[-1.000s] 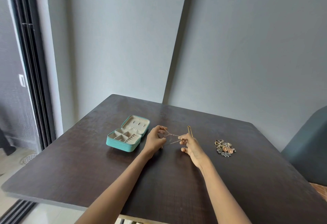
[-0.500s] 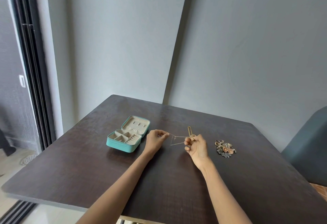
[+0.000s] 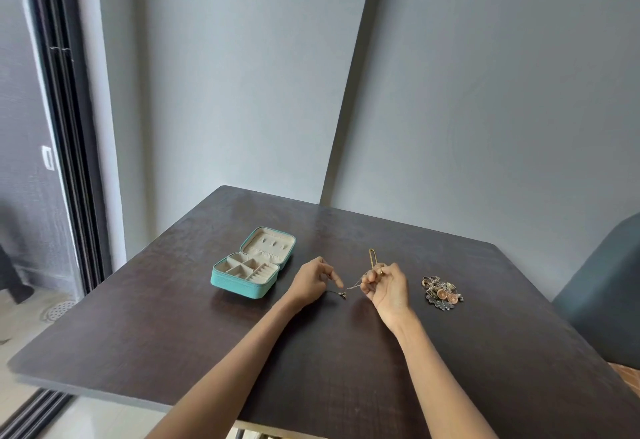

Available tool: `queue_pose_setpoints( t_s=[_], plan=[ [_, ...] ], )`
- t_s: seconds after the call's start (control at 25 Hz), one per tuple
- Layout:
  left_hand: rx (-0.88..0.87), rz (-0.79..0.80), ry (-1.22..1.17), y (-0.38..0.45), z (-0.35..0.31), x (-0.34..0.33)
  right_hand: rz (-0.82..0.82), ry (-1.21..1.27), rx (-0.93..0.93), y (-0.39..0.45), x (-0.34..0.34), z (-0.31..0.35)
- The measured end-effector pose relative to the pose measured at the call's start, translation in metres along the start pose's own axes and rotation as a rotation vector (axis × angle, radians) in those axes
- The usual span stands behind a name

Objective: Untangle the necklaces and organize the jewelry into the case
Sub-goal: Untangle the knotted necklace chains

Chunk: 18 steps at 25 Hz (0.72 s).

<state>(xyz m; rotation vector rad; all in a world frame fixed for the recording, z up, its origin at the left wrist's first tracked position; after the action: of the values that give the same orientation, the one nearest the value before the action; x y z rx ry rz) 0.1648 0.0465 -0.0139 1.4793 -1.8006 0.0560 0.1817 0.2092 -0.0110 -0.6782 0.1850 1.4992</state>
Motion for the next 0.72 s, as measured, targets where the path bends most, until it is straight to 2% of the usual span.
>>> queue_pose_setpoints(
  t_s=[0.32,0.48,0.56,0.72],
  plan=[
    [-0.065,0.182,0.178,-0.003,-0.009,-0.009,0.071,0.031,0.068,-0.009,-0.030,0.019],
    [-0.031,0.165,0.159,-0.001,-0.006,-0.009,0.086,-0.012,0.050,-0.011,-0.038,0.019],
    [0.009,0.126,0.062,0.000,-0.006,-0.007,0.082,-0.006,0.056,-0.011,-0.037,0.018],
    [0.177,-0.053,-0.476,-0.002,-0.004,0.005,0.064,0.021,0.069,-0.012,-0.031,0.018]
  ],
)
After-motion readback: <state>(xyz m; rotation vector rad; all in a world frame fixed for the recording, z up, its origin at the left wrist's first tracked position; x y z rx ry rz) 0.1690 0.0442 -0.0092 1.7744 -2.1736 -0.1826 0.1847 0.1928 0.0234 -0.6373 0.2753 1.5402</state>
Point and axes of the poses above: each hand's wrist, its own y-axis towards the middle knuckle, its own x-axis out of the back of the hand, z = x × y, the point moved 5 cm from there along y, towards the middle knuckle, and after that the axes turned 11 degrees about -x, right-handed, at the moved point
